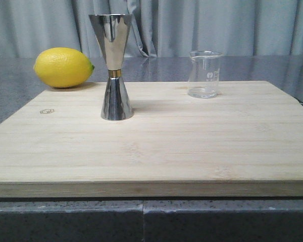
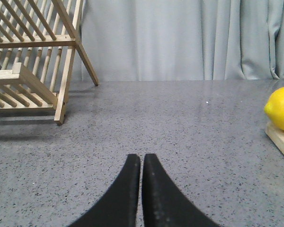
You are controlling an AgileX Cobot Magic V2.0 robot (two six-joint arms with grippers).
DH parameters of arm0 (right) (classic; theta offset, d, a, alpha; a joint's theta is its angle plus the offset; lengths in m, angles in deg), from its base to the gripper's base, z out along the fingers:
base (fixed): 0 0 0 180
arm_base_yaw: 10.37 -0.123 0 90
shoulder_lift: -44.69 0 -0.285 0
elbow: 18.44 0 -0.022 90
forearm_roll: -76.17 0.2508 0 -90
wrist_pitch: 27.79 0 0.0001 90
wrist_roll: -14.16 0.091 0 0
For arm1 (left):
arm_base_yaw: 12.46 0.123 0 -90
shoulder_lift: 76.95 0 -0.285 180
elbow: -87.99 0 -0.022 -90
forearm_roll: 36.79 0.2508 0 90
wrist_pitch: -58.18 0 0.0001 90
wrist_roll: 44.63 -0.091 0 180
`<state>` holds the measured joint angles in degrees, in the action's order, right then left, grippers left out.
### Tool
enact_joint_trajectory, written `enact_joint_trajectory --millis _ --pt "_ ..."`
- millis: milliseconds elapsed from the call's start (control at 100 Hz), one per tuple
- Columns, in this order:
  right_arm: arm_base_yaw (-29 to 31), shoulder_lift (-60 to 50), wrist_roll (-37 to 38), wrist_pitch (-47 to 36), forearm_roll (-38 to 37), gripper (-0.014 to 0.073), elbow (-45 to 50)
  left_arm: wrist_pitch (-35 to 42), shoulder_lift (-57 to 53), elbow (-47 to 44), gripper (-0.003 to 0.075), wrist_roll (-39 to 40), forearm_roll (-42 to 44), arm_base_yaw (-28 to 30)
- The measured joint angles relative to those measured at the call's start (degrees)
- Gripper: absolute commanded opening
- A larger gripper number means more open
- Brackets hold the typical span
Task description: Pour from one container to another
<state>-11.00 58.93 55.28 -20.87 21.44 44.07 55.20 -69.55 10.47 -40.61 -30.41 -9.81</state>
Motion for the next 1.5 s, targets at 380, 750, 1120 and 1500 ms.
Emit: enact_joint_trajectory --millis 380,750,1120,1500 --pt "0.00 -6.50 -48.38 1.11 54.72 -0.0063 5.71 -0.10 0.00 0.00 -0.0019 0.00 0.00 0.10" --pt "0.00 -6.93 -43.22 -4.09 53.12 -0.0063 14.76 -0.10 0.00 0.00 -0.0019 0.00 0.00 0.10" --pt "0.00 -6.93 -42.10 -5.97 52.61 -0.0063 15.32 -0.22 0.00 0.00 -0.0019 0.00 0.00 0.10" --pt "0.00 -6.93 -41.97 -5.97 52.61 -0.0063 15.32 -0.22 0.00 0.00 -0.0019 -0.03 0.00 0.10"
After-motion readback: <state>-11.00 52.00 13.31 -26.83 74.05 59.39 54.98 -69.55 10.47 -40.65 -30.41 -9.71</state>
